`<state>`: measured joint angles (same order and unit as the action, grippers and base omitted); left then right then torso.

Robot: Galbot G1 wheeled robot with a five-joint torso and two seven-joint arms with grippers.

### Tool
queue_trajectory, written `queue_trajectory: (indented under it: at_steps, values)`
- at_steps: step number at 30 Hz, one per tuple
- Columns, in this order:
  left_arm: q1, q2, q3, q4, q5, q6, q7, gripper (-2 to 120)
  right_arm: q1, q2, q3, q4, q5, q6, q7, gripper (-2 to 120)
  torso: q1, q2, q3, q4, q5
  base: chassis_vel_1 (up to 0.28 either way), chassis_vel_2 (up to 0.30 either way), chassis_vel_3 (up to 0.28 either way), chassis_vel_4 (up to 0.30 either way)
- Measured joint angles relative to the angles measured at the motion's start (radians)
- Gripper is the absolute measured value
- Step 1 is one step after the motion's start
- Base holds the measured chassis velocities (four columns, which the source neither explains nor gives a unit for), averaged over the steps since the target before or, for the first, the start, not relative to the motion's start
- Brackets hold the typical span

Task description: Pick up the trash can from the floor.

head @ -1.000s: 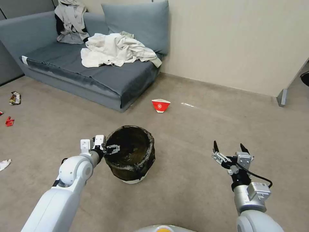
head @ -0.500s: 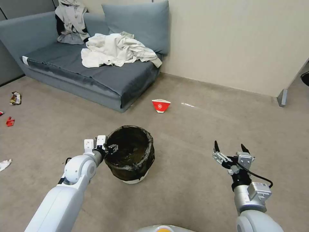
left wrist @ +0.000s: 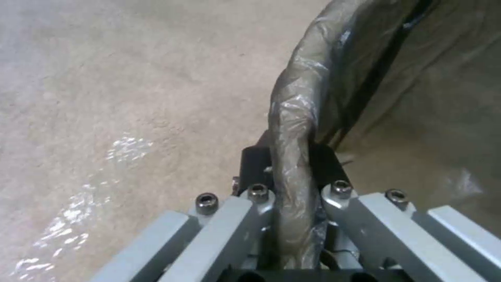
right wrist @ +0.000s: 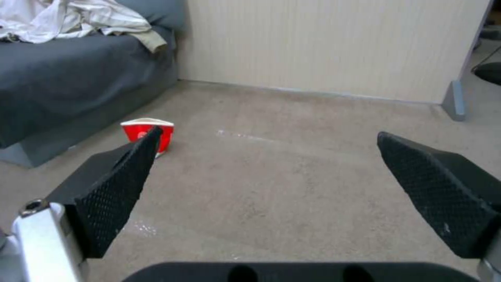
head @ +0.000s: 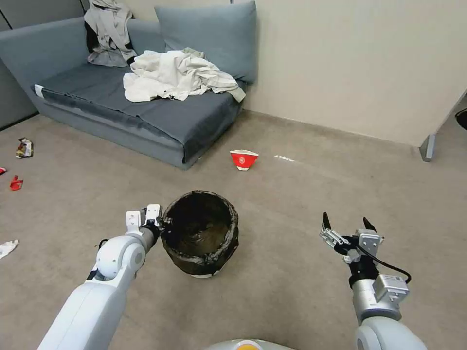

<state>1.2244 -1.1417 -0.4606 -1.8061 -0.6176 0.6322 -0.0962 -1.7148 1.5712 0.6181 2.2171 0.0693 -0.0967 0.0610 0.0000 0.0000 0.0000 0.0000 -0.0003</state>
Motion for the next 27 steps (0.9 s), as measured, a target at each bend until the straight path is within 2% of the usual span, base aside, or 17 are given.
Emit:
queue_trajectory:
  at_steps: [1, 4, 5, 7, 8, 11, 15, 18, 20, 27]
  values:
    - [0.0, 0.0, 0.0, 0.0, 0.0, 0.0, 0.0, 3, 0.0, 0.0, 0.0, 0.0, 0.0, 0.0, 0.0, 100, 0.0, 0.0, 0.0, 0.0, 0.0, 0.0, 0.0, 0.0, 0.0]
    - [0.041, 0.0, -0.015, -0.024, -0.009, -0.132, 0.051, 3, 0.001, -0.002, 0.001, 0.0, 0.0, 0.0, 0.004, 100, 0.0, 0.0, 0.0, -0.0004, -0.0006, 0.0, 0.0, 0.0, 0.0]
    - [0.041, 0.0, -0.015, -0.024, -0.009, -0.132, 0.051, 3, 0.001, -0.002, 0.001, 0.0, 0.0, 0.0, 0.004, 100, 0.0, 0.0, 0.0, -0.0004, -0.0006, 0.0, 0.0, 0.0, 0.0]
    - [0.072, -0.003, -0.032, -0.047, -0.011, -0.195, 0.071, 1, 0.002, -0.001, 0.0, 0.0, 0.0, 0.0, 0.005, 100, 0.0, 0.0, 0.0, -0.0002, 0.0002, 0.0, 0.0, 0.0, 0.0]
    - [0.072, -0.003, -0.032, -0.047, -0.011, -0.195, 0.071, 1, 0.002, -0.001, 0.0, 0.0, 0.0, 0.0, 0.005, 100, 0.0, 0.0, 0.0, -0.0002, 0.0002, 0.0, 0.0, 0.0, 0.0]
    - [0.12, -0.004, -0.052, -0.081, -0.014, -0.255, 0.106, 1, 0.002, 0.001, -0.001, 0.0, 0.0, 0.0, 0.006, 100, 0.0, 0.0, 0.0, -0.0001, 0.0003, 0.0, 0.0, 0.0, 0.0]
    - [0.188, -0.004, -0.08, -0.137, -0.017, -0.294, 0.142, 1, 0.002, 0.002, -0.001, 0.002, 0.0, 0.0, 0.007, 100, 0.0, 0.0, 0.0, 0.0, 0.0004, 0.0, 0.0, 0.0, 0.0]
    - [0.237, -0.007, -0.095, -0.184, -0.017, -0.301, 0.145, 1, 0.002, 0.001, 0.0, 0.004, 0.0, 0.0, 0.007, 100, 0.0, 0.0, 0.0, 0.0, 0.0003, 0.0, 0.0, 0.0, 0.0]
    - [0.27, -0.016, -0.103, -0.23, -0.016, -0.303, 0.131, 1, 0.003, 0.003, 0.0, 0.005, 0.001, 0.002, 0.007, 100, 0.0, 0.0, 0.0, 0.0002, 0.0004, 0.0, 0.0, 0.0, 0.0]
    - [0.29, -0.045, -0.097, -0.288, 0.022, -0.306, 0.099, 1, 0.002, 0.015, -0.004, 0.008, 0.001, 0.007, 0.007, 100, 0.0, 0.0, 0.0, -0.0001, 0.0004, 0.0, 0.0, 0.0, 0.0]
